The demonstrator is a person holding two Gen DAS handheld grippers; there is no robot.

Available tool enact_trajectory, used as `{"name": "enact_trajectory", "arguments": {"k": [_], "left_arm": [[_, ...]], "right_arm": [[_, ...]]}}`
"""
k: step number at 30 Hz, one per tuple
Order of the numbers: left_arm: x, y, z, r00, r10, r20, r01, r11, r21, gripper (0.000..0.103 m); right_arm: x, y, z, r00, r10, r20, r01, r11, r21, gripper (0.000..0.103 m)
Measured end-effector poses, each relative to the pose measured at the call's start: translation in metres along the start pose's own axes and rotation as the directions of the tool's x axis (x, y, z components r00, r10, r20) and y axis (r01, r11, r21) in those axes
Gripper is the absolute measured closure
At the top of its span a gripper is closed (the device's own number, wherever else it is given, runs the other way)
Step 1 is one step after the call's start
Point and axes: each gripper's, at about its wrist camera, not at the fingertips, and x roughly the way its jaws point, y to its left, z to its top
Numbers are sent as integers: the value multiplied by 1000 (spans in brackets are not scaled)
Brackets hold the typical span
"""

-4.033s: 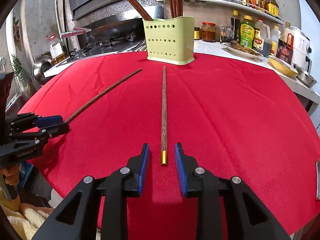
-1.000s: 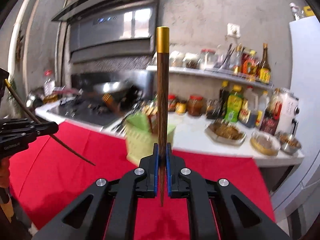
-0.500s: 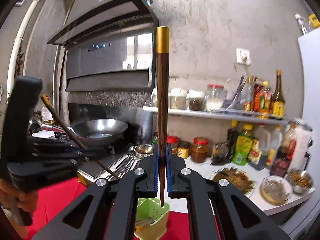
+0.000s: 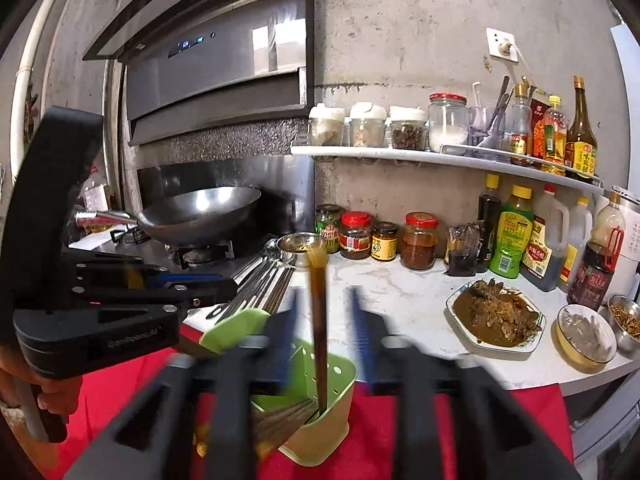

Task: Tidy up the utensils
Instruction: 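Drop both chopsticks into the green holder and open both tools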

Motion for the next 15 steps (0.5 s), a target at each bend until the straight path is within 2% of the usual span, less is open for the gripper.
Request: {"name": "enact_trajectory", "arguments": {"k": [4, 7, 10, 13, 15], "left_arm": [[-44, -3, 8, 995, 30, 92, -30, 1000, 4, 71], [-88, -8, 5, 984, 64, 166, -64, 998, -2, 69], [-125, -12, -13, 970, 142, 197, -141, 990, -22, 61], [-151, -17, -45, 963, 189, 190, -185, 982, -38, 46], [-164, -20, -75, 962, 212, 173, -207, 977, -44, 34]], "right_arm": [[-36, 2, 17, 998, -24, 58, 25, 1000, -15, 57], [-72, 6, 25, 994, -49, 97, 52, 998, -28, 57], [-107, 10, 21, 994, -59, 96, 61, 998, -17, 57], [-134, 16, 2, 996, -64, 59, 64, 998, 6, 46], [-150, 22, -16, 997, -69, 35, 69, 998, 15, 24]]}}
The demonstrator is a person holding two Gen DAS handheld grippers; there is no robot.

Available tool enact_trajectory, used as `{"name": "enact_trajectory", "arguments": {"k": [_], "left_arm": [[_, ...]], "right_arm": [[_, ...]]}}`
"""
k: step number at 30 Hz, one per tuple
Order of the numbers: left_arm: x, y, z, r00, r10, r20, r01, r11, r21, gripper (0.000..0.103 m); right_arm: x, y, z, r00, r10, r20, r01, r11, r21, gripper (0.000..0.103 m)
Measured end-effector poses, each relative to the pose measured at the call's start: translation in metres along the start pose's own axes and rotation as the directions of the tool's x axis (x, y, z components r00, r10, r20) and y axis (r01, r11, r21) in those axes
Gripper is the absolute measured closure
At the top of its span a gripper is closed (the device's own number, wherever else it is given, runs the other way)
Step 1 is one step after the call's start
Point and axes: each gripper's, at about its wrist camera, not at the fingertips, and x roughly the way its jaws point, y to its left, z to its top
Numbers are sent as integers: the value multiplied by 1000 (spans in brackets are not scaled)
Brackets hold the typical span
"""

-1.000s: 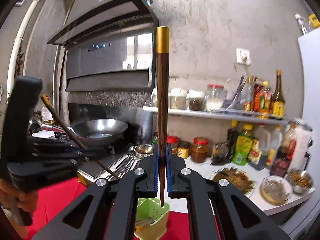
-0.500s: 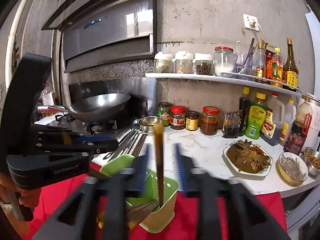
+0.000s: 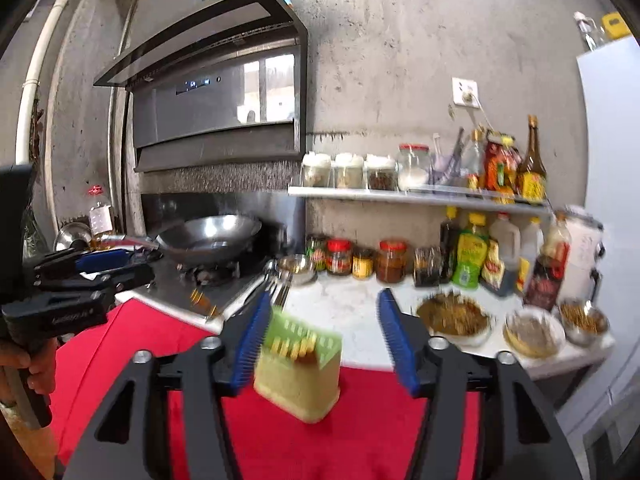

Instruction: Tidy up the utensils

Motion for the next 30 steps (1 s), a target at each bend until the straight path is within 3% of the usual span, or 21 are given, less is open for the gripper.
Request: {"name": "enact_trajectory", "arguments": {"k": [3, 6, 11, 20, 30], "left_arm": [[-21, 4, -37, 999, 11, -38, -12, 1000, -16, 20], [-35, 5, -64, 998, 19, -55, -21, 999, -27, 6], [-57, 3, -103, 995, 33, -93, -36, 999, -36, 6], [-91, 0, -142, 986, 65, -155, -75, 996, -58, 6], [-113, -4, -150, 980, 106, -167, -116, 992, -48, 6]], "right_arm": [[-25, 11, -30, 999, -15, -34, 15, 1000, -3, 14], [-45, 19, -59, 996, -19, -84, 21, 1000, 20, 12], [-62, 32, -89, 979, -51, -198, 54, 998, 12, 6], [-101, 50, -110, 958, -140, -250, 134, 990, -42, 6], [-121, 42, -112, 947, -191, -258, 188, 981, -36, 6]]}}
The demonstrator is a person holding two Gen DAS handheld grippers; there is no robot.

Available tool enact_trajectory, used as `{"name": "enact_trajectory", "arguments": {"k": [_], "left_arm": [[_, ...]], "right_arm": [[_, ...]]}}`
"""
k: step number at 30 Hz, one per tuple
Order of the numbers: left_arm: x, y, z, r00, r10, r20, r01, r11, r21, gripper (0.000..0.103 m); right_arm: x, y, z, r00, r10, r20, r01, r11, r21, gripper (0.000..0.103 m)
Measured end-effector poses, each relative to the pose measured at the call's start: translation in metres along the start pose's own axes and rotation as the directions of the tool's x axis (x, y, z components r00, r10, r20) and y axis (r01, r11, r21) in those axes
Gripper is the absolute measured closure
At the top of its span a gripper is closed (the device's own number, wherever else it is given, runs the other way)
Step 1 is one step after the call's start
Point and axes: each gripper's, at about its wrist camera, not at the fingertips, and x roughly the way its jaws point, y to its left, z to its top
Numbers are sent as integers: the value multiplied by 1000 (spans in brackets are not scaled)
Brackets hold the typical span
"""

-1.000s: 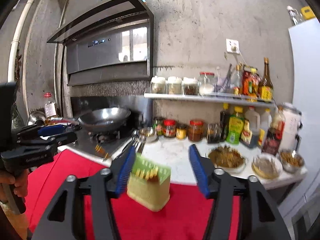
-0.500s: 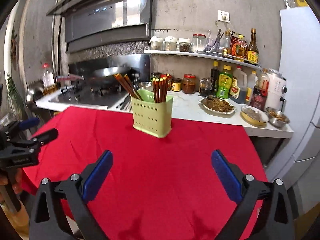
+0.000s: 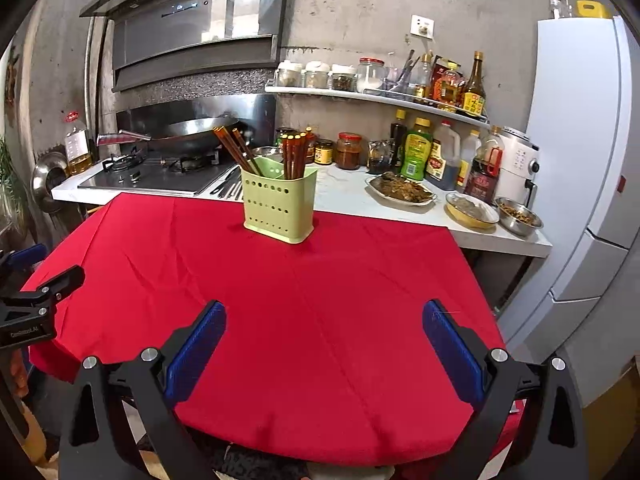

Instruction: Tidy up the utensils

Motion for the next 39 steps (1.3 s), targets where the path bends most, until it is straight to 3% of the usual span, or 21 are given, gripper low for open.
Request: {"name": "enact_trajectory", "arguments": {"k": [39], "left_arm": [[5, 4, 8, 1000, -1, -14, 0, 1000, -28, 6]], "right_arm": [[11, -7, -5, 1000, 17, -19, -16, 999, 35, 6]]}}
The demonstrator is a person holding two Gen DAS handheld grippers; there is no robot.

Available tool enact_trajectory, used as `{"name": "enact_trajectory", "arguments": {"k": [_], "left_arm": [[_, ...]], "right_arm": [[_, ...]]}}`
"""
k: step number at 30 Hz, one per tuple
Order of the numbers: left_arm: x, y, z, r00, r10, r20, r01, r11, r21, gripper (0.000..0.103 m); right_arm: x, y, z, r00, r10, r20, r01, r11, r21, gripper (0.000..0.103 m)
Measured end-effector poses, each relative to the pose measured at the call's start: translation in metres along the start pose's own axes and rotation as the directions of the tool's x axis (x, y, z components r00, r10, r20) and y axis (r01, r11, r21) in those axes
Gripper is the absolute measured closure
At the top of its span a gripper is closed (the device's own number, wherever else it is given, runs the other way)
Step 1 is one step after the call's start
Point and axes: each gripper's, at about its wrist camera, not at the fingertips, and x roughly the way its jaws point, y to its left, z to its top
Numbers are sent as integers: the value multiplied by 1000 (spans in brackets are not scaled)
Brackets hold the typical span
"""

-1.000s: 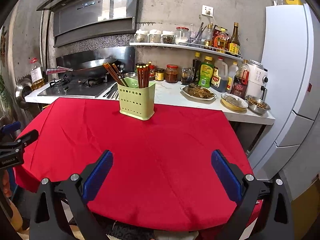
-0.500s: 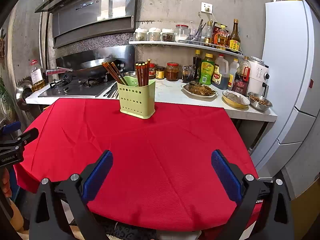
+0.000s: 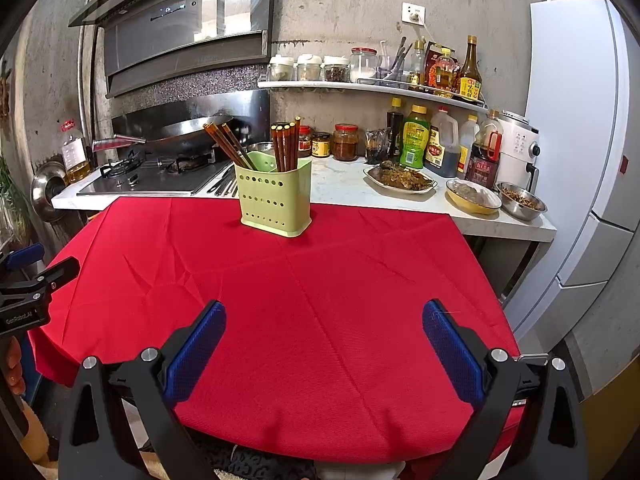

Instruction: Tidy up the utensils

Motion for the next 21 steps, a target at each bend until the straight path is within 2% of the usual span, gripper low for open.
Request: {"name": "enact_trajectory", "arguments": {"k": [21], "left_arm": [[3, 0, 1, 1000, 2, -1, -2, 1000, 4, 6]], "right_arm": [[0, 1, -1, 1000, 2, -1, -2, 1000, 1, 6]]}}
